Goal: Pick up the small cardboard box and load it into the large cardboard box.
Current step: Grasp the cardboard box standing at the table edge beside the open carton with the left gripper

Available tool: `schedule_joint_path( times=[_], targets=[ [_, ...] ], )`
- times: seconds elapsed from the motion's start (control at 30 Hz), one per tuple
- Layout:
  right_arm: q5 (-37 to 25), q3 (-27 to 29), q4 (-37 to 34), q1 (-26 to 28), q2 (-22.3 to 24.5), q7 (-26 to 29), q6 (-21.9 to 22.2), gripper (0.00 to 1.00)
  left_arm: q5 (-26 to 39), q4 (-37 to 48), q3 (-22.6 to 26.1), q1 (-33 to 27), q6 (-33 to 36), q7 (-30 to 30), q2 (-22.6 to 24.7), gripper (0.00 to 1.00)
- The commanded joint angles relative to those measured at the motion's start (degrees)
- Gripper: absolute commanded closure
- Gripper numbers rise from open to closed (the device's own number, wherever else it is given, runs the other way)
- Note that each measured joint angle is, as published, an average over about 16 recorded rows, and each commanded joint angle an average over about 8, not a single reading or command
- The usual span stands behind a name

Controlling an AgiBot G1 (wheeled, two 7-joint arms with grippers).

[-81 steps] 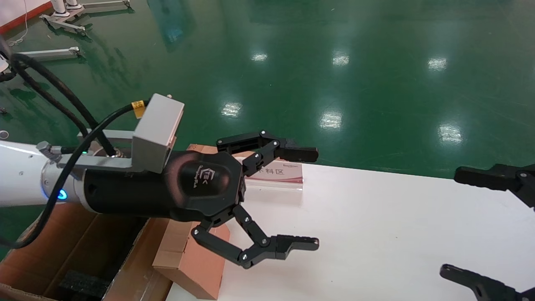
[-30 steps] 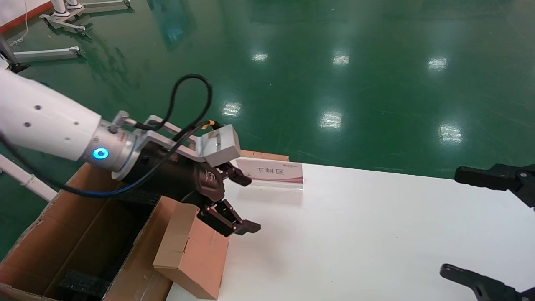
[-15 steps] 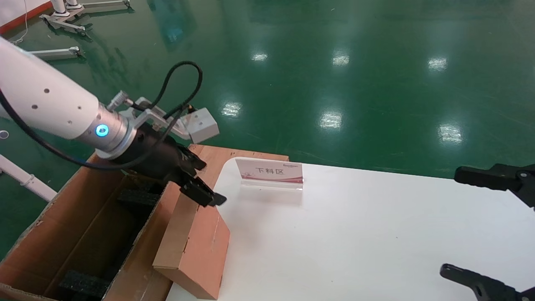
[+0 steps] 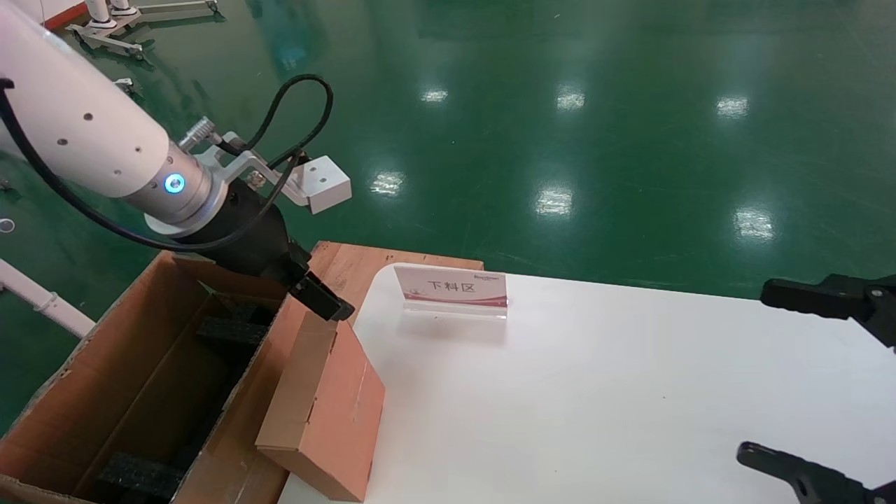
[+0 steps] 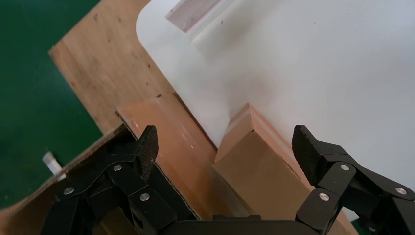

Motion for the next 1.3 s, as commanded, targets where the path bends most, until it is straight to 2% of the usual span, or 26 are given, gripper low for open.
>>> schedule_joint_path(
  times=[0.03, 0.33, 0.53, 0.9, 1.3],
  targets=[
    [0.0, 0.0, 0.0, 0.0, 0.0, 0.0, 0.0, 0.0, -0.6, 0.0, 2.3, -1.7, 0.0, -1.7, 0.4, 0.0],
    [0.0, 0.0, 0.0, 0.0, 0.0, 0.0, 0.0, 0.0, -5.8, 0.0, 11.7, -6.7, -0.3, -7.8, 0.9, 0.0],
    [0.0, -0.1, 0.0, 0.0, 0.0, 0.0, 0.0, 0.0, -9.2, 0.0, 15.9, -8.1, -1.3, -10.7, 0.2, 0.0],
    [0.1, -0.1, 0.0, 0.0, 0.0, -0.1, 0.0, 0.0, -12.0, 0.0, 19.1, -7.1, -3.2, -11.7, -1.1, 0.0],
    [0.1, -0.2, 0.0, 0.0, 0.1, -0.1, 0.1, 0.0, -10.7, 0.0, 21.6, -6.0, -4.1, -12.5, -0.7, 0.0]
  ],
)
